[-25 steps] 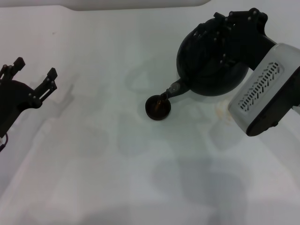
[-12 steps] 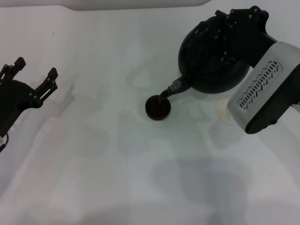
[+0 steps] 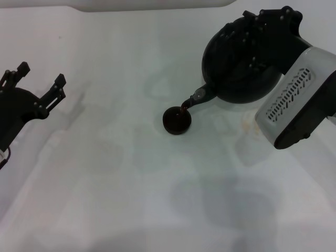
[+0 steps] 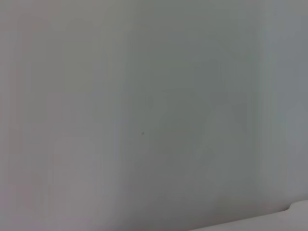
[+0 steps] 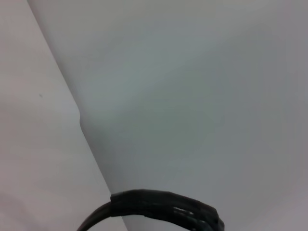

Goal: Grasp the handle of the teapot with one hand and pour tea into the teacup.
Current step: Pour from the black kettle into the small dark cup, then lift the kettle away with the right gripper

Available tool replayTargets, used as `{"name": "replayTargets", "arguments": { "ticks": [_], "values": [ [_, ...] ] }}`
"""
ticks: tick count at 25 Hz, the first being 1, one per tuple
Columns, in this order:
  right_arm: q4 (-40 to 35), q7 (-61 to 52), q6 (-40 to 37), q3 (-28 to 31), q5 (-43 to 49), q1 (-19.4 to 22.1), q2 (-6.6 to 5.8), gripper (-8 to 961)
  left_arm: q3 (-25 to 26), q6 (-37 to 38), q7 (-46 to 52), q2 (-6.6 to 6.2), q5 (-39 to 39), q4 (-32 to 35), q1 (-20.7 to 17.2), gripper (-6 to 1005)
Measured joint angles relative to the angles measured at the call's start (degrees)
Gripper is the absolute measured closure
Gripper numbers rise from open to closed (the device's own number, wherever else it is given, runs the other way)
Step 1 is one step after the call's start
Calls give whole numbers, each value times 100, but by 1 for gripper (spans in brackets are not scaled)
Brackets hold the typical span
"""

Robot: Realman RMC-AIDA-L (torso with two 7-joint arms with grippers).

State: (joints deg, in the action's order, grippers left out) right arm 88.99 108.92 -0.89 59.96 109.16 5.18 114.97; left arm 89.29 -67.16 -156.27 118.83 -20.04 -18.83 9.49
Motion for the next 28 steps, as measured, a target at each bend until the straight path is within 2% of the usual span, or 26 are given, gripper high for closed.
{"name": "replayTargets", "arguments": {
  "ticks": [28],
  "values": [
    [-9, 5, -36, -35, 9, 36, 8, 854, 0, -4, 0, 0, -7, 3, -13, 122]
  ]
}}
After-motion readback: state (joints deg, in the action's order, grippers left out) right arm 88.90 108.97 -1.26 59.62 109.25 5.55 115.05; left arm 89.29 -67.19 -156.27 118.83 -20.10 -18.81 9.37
